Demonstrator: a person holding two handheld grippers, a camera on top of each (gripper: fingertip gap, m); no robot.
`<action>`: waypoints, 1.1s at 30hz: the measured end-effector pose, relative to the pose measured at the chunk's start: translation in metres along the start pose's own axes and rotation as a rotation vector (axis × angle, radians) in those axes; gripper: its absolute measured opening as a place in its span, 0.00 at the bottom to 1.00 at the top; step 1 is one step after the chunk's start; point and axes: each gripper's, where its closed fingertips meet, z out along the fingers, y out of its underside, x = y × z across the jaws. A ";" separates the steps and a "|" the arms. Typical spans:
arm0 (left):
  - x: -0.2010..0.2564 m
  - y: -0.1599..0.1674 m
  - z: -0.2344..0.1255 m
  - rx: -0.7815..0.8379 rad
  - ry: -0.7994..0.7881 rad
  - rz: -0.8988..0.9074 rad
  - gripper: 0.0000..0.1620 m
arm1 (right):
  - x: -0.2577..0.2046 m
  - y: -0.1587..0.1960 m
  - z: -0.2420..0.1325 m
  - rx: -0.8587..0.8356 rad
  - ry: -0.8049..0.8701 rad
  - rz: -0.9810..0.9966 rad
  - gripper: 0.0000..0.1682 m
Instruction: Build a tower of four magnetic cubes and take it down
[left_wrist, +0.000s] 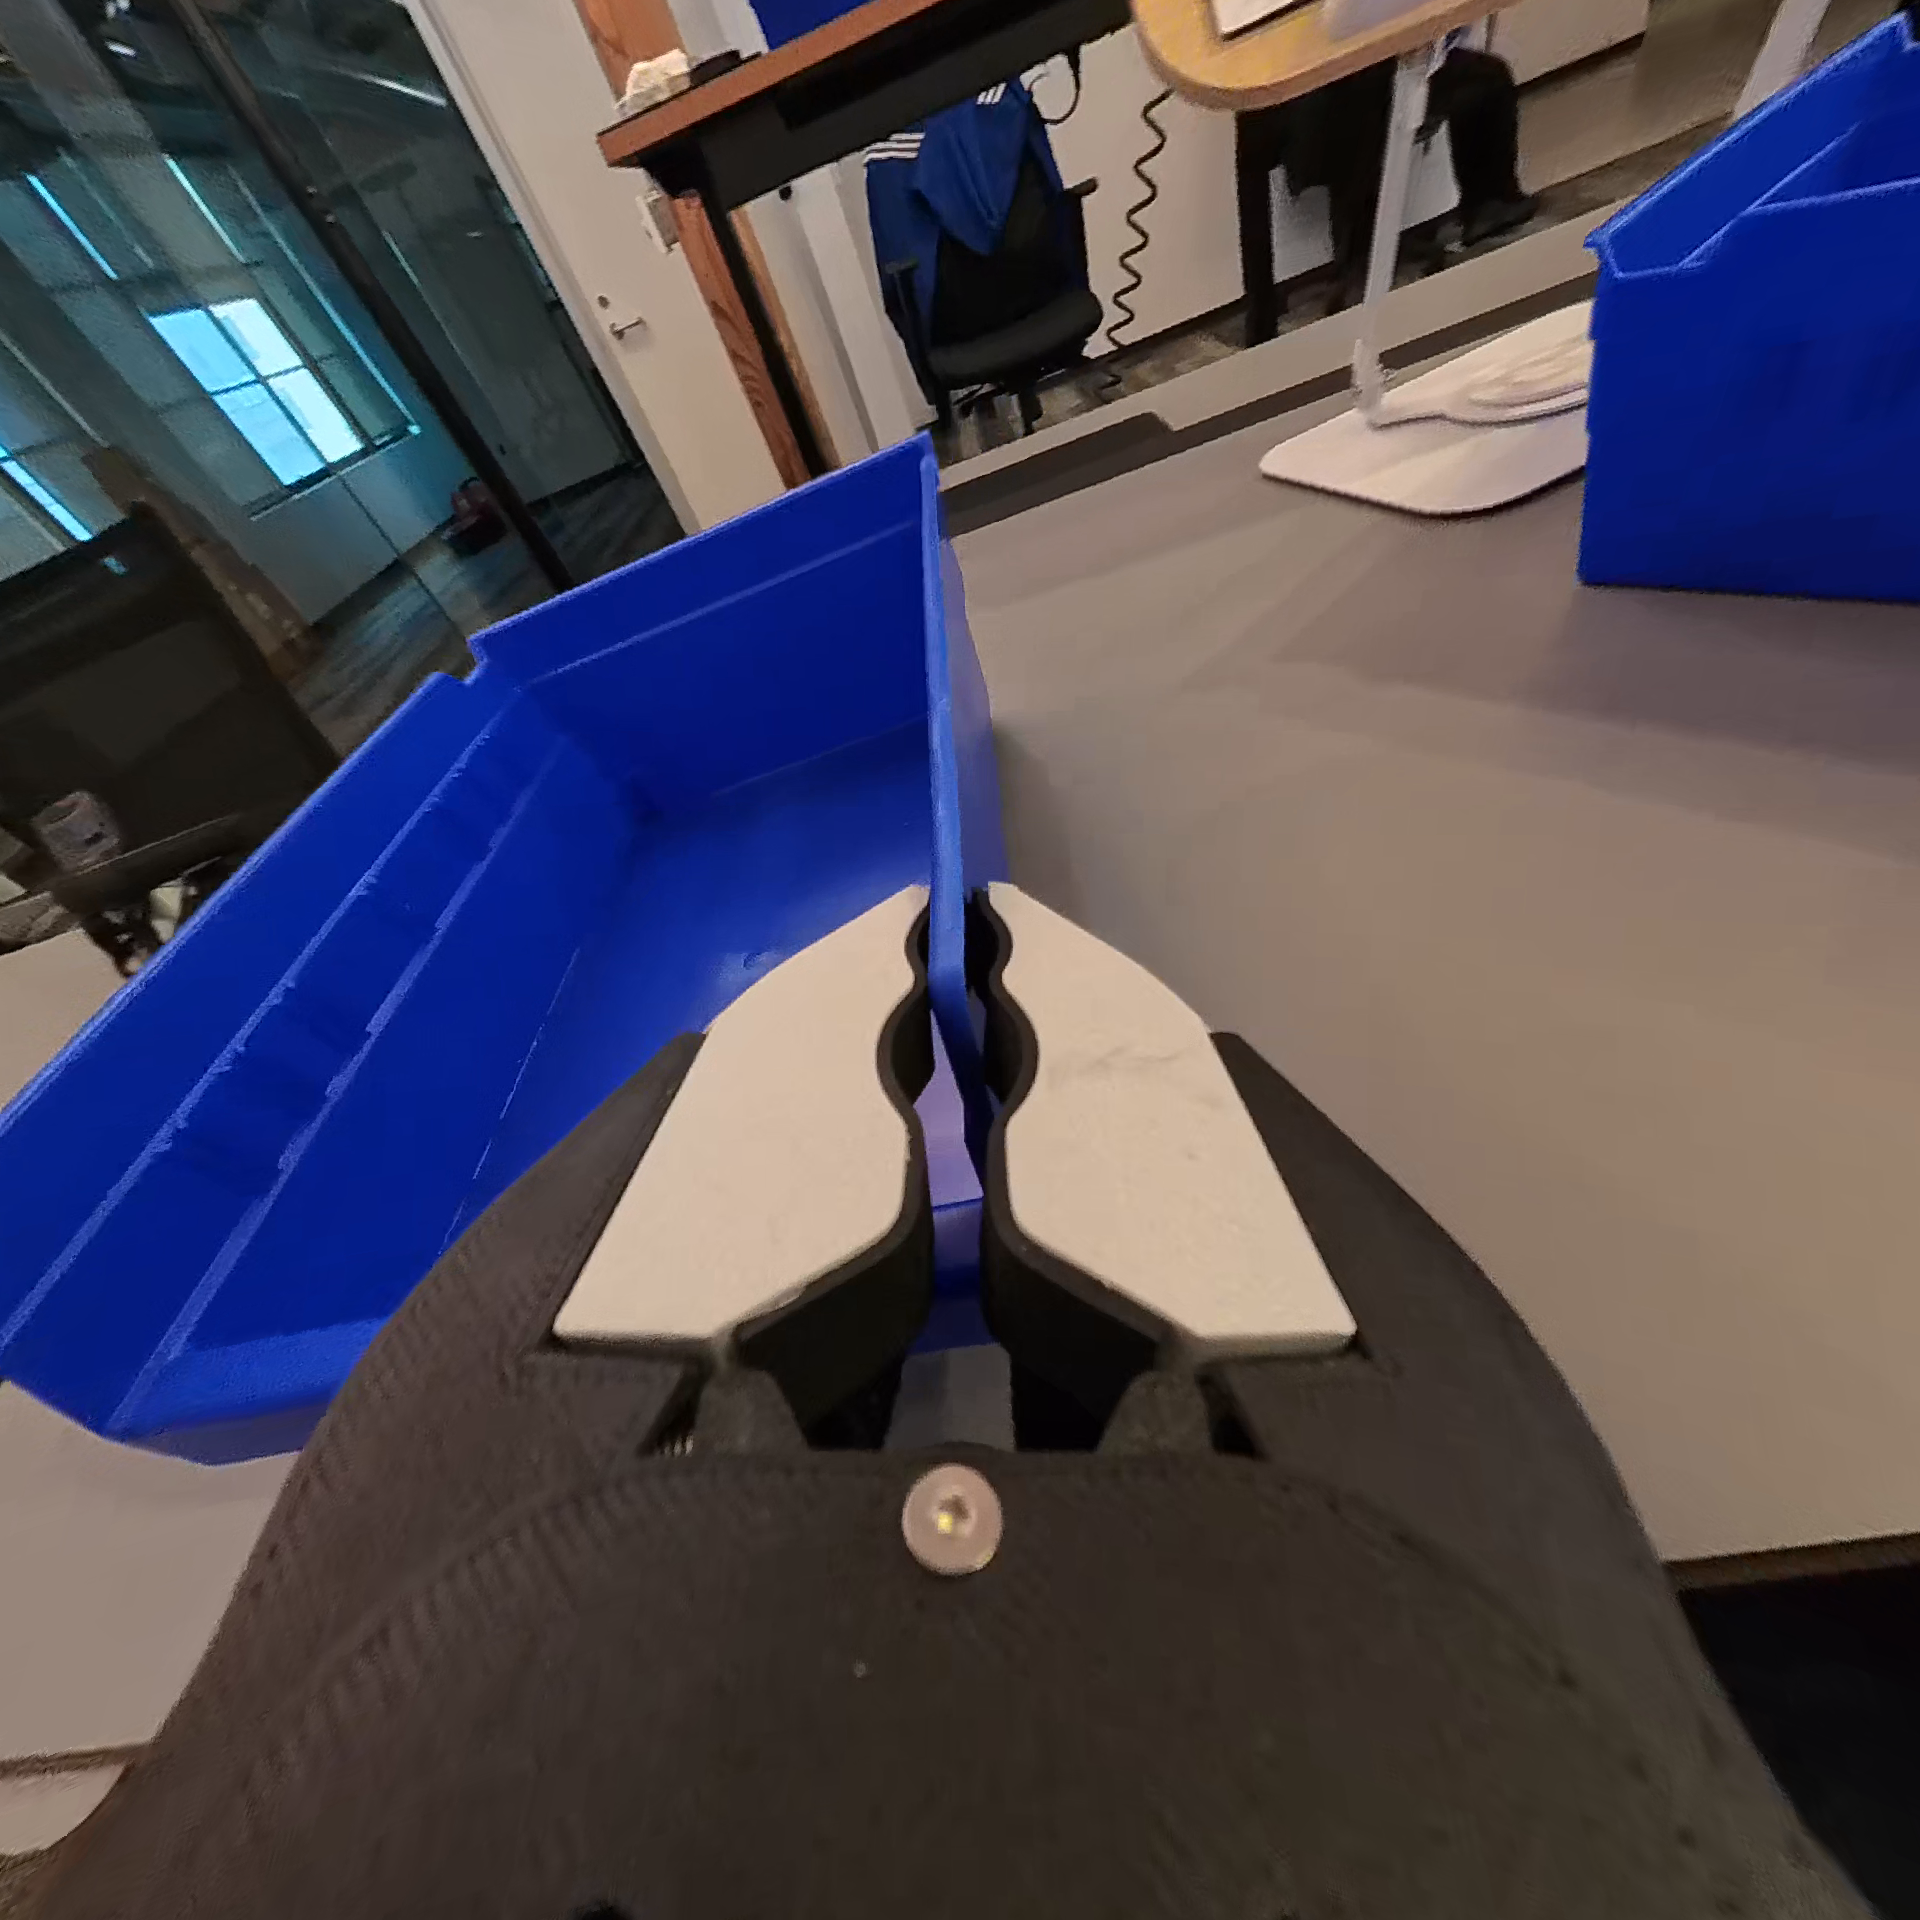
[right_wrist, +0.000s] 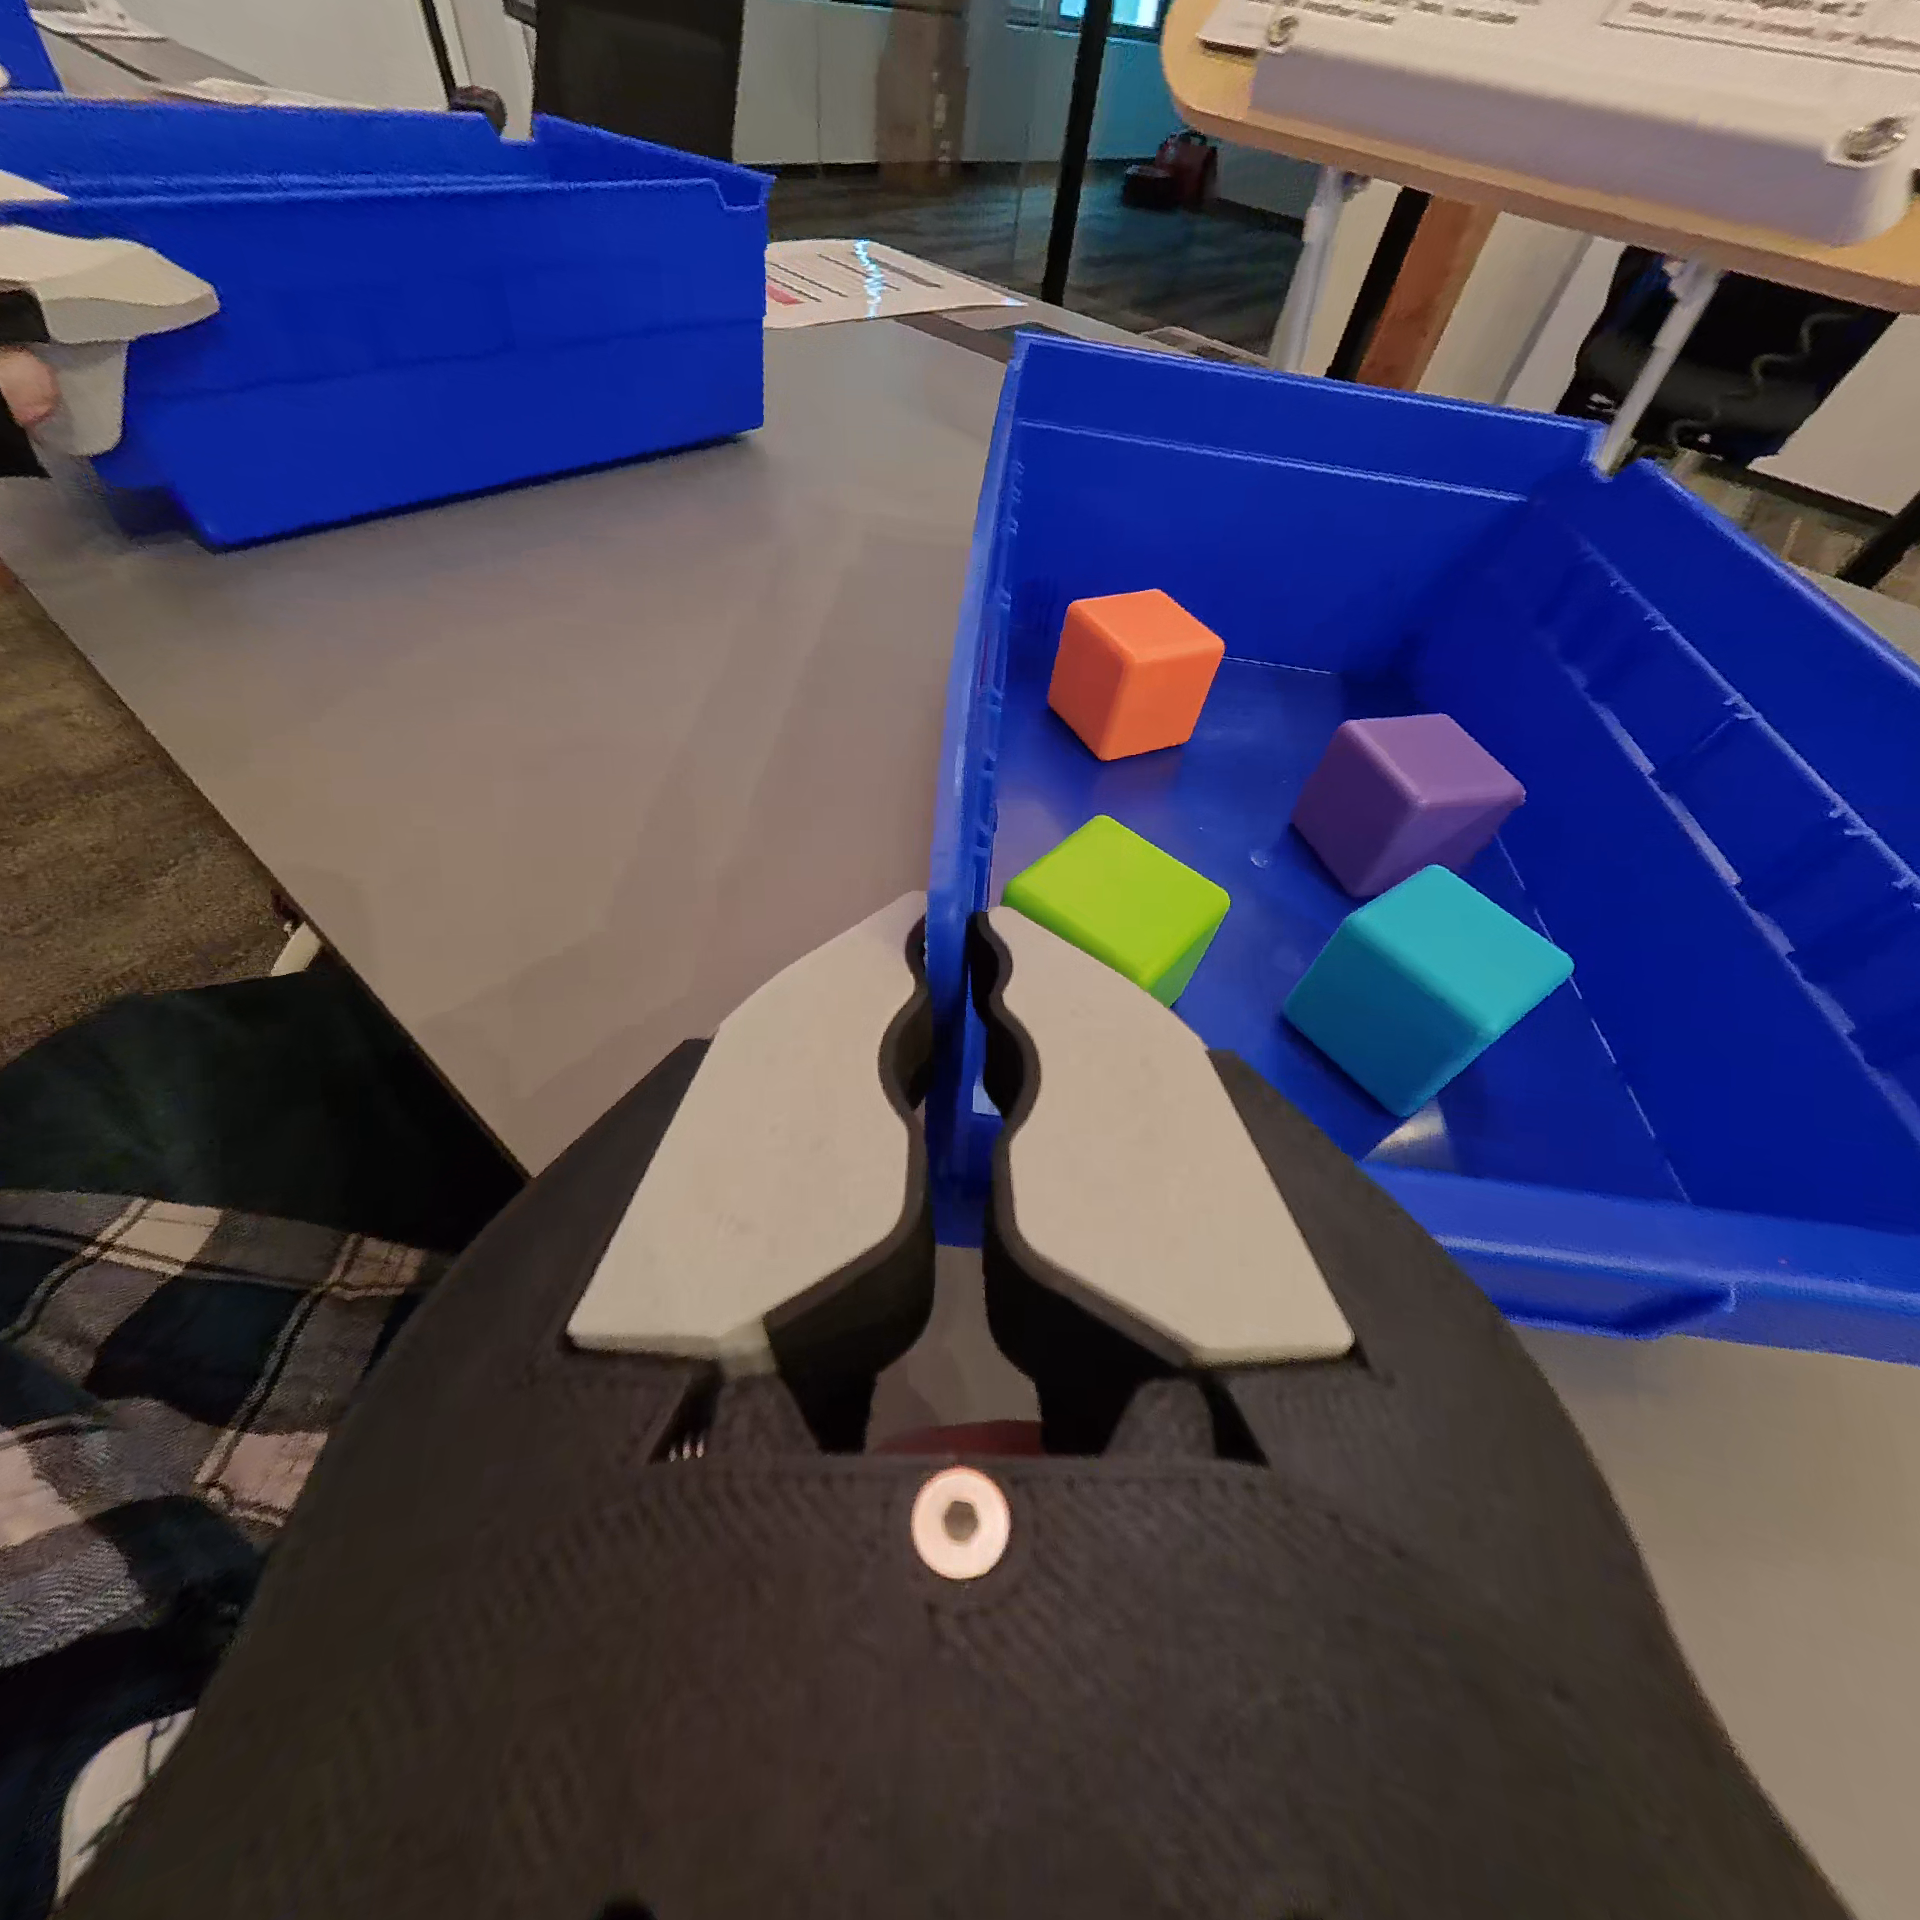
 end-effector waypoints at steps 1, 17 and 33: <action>-0.004 0.002 -0.001 -0.005 -0.011 -0.002 0.02 | -0.004 -0.001 0.001 0.002 -0.010 -0.003 0.03; -0.034 0.015 0.002 -0.039 -0.110 -0.017 0.02 | -0.061 -0.014 0.019 0.026 -0.098 -0.025 0.04; -0.037 0.016 0.001 -0.036 -0.124 -0.016 0.03 | -0.093 -0.020 0.027 0.054 -0.190 -0.084 0.04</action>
